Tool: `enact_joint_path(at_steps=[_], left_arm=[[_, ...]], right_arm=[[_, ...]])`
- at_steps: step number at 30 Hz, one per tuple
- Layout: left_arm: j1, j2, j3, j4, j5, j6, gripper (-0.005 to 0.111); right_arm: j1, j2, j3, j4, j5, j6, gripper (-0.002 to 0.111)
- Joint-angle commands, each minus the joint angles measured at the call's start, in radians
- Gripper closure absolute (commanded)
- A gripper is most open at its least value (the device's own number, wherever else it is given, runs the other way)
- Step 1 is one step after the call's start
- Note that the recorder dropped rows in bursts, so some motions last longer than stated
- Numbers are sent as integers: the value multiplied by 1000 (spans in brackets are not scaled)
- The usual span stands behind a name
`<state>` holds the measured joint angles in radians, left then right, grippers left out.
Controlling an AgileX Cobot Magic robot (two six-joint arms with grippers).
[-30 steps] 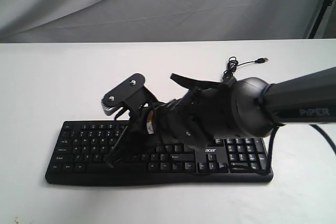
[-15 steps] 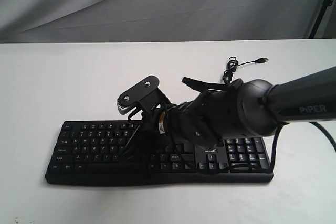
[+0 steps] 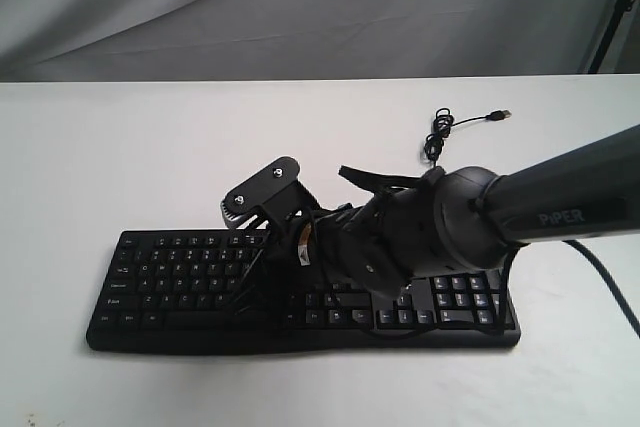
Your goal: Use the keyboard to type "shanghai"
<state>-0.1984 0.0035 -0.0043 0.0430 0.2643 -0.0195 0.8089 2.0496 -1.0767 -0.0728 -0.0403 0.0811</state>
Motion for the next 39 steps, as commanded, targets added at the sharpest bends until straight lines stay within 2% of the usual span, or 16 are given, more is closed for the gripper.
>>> enact_joint_path(at_steps=[1,19,24,33,39], left_arm=[[-4,-3,4,1,-5,-3,107],[-4,-3,4,1,-5,-3,107],[-4,-3,4,1,-5,-3,107],[-4,-3,4,1,-5,-3,107],[-4,-3,4,1,-5,-3,107]], right_arm=[[-2,5,4,5,-5,3,108],[-2,-48,4,5,64,-48,108],[28,-237,41,-40,127,-58,108],[144,-722,357,-22,169,29,108],[148,-827,476,-6,158,38,108]])
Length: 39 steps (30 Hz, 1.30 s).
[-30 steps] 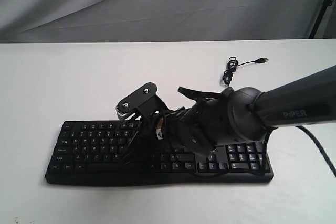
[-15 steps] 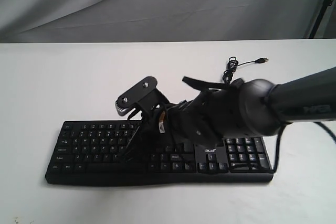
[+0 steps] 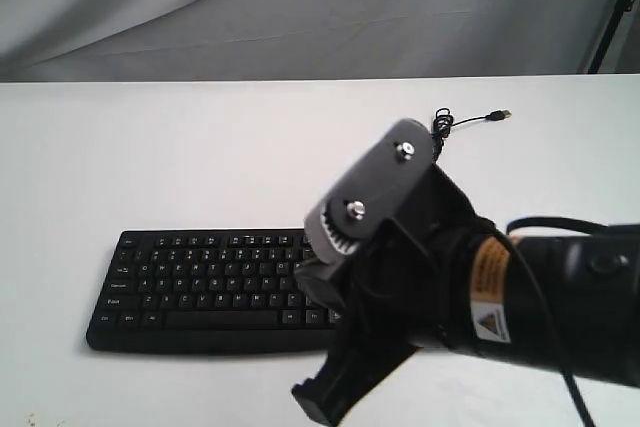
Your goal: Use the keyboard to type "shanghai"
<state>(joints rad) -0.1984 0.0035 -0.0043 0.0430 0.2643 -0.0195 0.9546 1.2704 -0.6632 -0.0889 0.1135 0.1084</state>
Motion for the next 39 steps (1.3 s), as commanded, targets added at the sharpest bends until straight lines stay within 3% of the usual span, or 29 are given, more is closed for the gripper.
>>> enact_joint_path(at_steps=[1,9,17,25,31,39], left_arm=[[-4,-3,4,1,-5,-3,107],[-4,-3,4,1,-5,-3,107],[-4,-3,4,1,-5,-3,107],[-4,-3,4,1,-5,-3,107],[-4,-3,4,1,-5,-3,107],[-4,-3,4,1,-5,-3,107]], right_arm=[[2,-57,75,11,4,11,108],[-5,-272,254,22,2,12,108],[-350,-718,554,22,-151,12,108],[-511,-1136,663,22,-123,12,108],[-537,-1270,663,18,59,-3,108],[-537,-1270,663,-4,94,-3,108]])
